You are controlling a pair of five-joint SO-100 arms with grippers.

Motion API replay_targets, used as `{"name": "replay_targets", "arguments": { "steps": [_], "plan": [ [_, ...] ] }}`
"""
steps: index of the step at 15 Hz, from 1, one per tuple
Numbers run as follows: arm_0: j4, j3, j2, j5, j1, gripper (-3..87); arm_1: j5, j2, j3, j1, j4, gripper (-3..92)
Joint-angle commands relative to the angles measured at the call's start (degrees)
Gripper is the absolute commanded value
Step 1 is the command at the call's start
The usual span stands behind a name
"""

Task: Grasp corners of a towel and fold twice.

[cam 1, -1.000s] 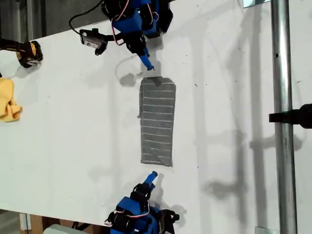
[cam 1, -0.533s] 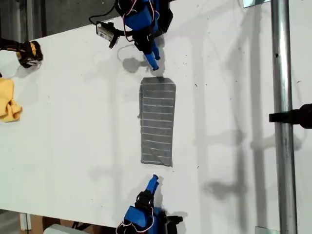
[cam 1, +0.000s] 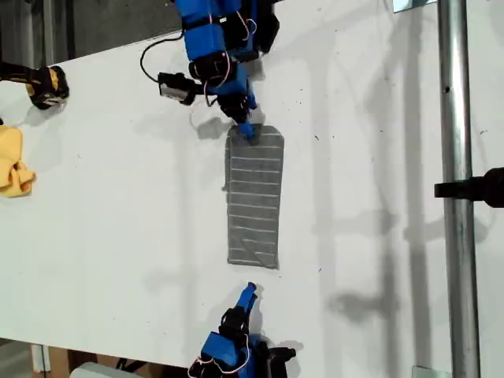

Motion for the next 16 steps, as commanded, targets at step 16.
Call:
{"name": "replay_targets", "arguments": {
  "steps": [16],
  "plan": [
    [1.49,-1.93,0.44,-2.81,2.11,14.2,-14.85,-33.93,-30.06,9.84,-16.79,-0.1]
  ]
}}
